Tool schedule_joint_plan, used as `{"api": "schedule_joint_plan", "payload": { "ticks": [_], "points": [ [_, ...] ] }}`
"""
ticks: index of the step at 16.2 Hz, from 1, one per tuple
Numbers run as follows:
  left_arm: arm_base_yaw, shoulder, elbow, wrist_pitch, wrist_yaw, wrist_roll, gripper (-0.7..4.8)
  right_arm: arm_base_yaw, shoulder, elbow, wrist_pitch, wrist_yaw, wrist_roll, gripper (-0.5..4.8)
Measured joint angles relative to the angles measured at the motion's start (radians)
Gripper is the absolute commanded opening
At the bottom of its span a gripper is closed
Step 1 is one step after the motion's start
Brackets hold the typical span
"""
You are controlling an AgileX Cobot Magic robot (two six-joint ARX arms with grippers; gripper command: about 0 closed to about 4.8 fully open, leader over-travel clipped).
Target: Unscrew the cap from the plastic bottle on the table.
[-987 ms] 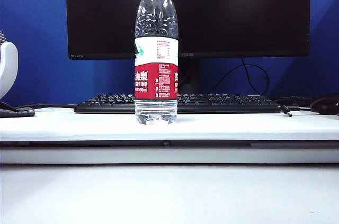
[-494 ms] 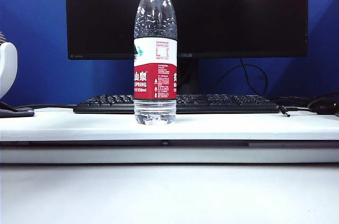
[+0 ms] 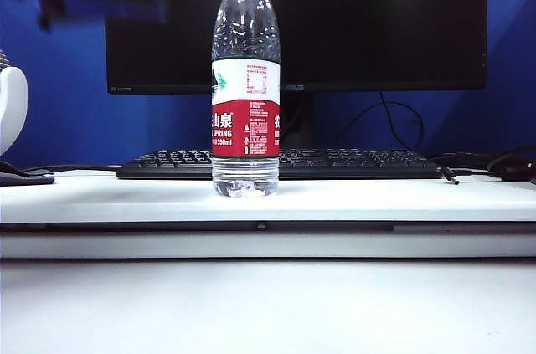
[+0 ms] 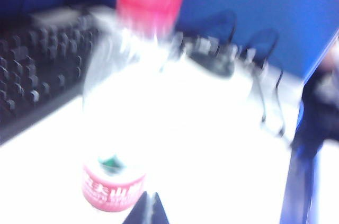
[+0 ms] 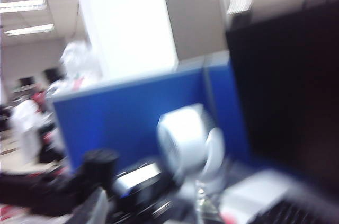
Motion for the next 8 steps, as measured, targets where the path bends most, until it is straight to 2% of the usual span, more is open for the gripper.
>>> {"api": "schedule_joint_plan", "payload": {
  "ticks": [1, 3, 4, 5, 8],
  "points": [
    [-0.017, 0.052, 0.000, 0.013, 0.010, 0.053, 0.06, 0.067, 0.043, -0.001, -0.045, 0.002, -0.002, 2.14],
    [-0.019, 0.121, 0.000, 0.050, 0.031, 0.132, 1.69, 0.125, 0.087, -0.002, -0.064, 0.002, -0.022, 2.41],
    [-0.017, 0.146, 0.000, 0.074, 0.028, 0.151, 2.23, 0.143, 0.099, -0.002, -0.063, 0.008, -0.044, 2.73],
    [-0.019, 0.170, 0.000, 0.098, 0.027, 0.171, 2.46, 0.169, 0.112, -0.002, -0.064, 0.019, -0.065, 2.77],
    [-0.019, 0.179, 0.000, 0.156, 0.035, 0.188, 2.55, 0.171, 0.115, -0.001, -0.082, 0.051, -0.081, 2.78]
  ]
}}
